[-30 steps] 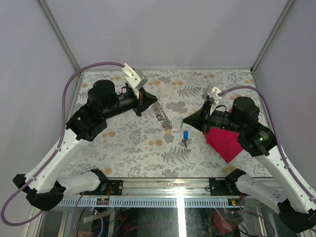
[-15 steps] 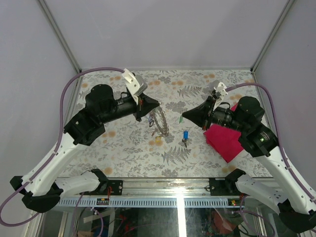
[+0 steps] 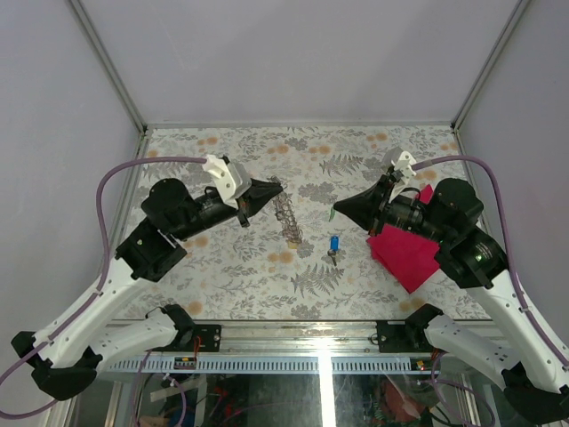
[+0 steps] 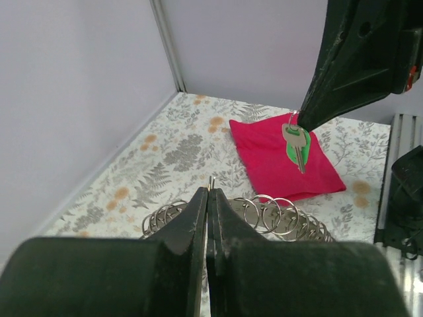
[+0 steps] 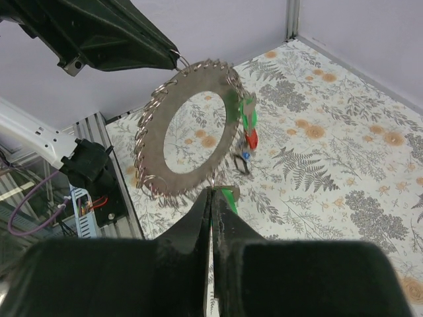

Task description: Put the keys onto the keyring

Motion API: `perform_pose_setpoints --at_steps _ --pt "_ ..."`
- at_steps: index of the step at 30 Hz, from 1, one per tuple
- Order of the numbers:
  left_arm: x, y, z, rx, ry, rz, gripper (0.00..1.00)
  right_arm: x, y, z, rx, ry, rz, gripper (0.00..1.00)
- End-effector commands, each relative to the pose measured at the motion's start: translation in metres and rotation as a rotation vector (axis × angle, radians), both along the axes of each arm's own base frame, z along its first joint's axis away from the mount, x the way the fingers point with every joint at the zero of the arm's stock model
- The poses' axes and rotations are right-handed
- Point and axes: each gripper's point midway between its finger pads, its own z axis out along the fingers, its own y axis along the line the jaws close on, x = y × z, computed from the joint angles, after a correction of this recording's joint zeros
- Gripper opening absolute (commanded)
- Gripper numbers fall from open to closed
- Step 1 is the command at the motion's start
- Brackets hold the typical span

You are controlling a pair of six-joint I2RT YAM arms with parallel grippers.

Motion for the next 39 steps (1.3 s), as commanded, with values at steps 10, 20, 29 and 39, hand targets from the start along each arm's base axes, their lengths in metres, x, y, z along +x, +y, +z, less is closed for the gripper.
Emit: perform_pose_setpoints --at_steps 10,20,29,39 --pt "-0.028 0.008 0.037 0.086 -0.655 -0.091 0.0 -0.016 0.009 0.029 0.063 -0.198 0.118 0.0" --pt "-0.025 0.006 0.032 0.149 -0.764 -0.095 0.0 -0.018 0.02 0.031 0.22 -0.551 0.192 0.0" --pt "-0.02 0.004 0.03 0.092 -0.685 -0.076 0.0 -0.004 0.031 0.033 0.211 -0.627 0.19 0.0" --pt "-0.017 0.008 0.038 -0.131 -0.465 -0.028 0.0 0.004 0.048 0.035 0.205 -0.579 0.205 0.0"
